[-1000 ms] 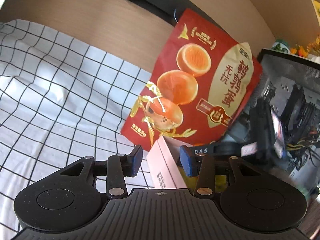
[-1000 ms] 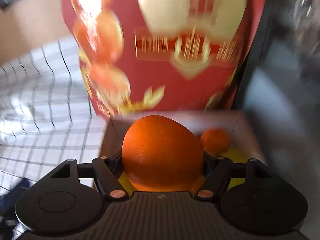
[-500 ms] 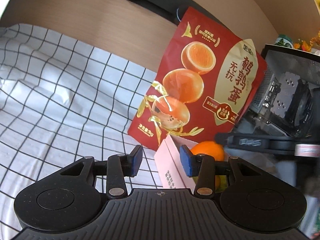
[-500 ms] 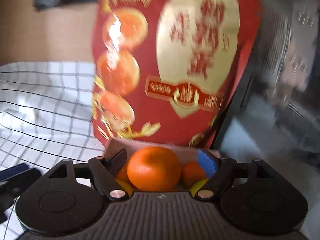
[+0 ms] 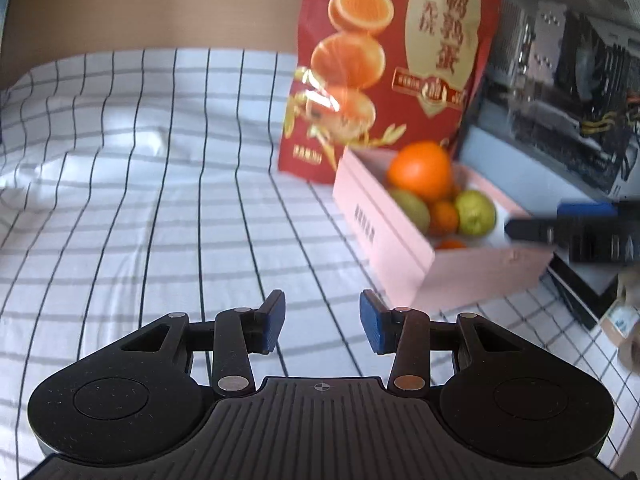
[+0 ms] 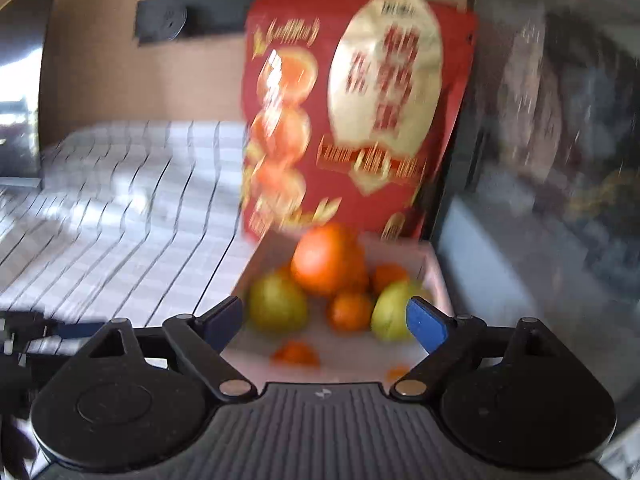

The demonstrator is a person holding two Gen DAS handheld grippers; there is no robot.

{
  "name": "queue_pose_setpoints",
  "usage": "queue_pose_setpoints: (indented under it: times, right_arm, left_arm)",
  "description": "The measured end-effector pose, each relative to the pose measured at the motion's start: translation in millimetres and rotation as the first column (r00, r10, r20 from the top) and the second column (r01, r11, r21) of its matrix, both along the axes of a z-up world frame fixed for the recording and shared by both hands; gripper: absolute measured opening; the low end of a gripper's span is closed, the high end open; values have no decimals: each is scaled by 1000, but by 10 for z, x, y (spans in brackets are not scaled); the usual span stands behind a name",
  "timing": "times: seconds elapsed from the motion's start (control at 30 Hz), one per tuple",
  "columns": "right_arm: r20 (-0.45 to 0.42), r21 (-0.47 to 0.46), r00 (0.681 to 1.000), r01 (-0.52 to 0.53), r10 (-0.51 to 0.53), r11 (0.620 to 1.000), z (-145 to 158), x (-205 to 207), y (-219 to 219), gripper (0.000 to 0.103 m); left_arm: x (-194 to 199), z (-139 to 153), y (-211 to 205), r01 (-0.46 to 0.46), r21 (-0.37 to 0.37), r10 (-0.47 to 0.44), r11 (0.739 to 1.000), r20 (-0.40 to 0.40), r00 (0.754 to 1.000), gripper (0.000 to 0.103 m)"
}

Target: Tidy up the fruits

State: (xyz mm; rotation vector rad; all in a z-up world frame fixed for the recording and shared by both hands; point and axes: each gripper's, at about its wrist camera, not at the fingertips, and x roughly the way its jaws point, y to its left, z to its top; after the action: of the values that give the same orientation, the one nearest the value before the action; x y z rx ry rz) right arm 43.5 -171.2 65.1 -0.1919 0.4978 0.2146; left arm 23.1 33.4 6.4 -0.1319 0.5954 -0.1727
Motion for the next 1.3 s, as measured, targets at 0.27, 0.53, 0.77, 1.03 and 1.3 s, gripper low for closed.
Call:
queue_pose_setpoints:
  times: [0.27,0.53,0.77,1.03,1.3]
  right_arm:
    - [-137,-47,990,-34,27,998,-481,-163,5,89]
    - [-224,-18,975,8,-12,1000,-766,31,-21,89]
    - [-233,32,971,55,-46,998,-937,95,-148,99]
    - [-204,43,972,131,-119,990,-955,148,-178,103]
    - [-153,59,978,154,-143,986,-978,99,-173,103]
  left_arm:
    - [1,-179,-207,41,25,-39,999,-69,997,46]
    - [8,-300,-346,5,86,-3,996,-25,1000,45]
    - [49,-311,-412,-37,92,37,995,-3,999,45]
    - [60,-319,-487,-60,124,61,990,-4,998,46]
    - [67,-325,-553,-73,160,75,984,-3,997,46]
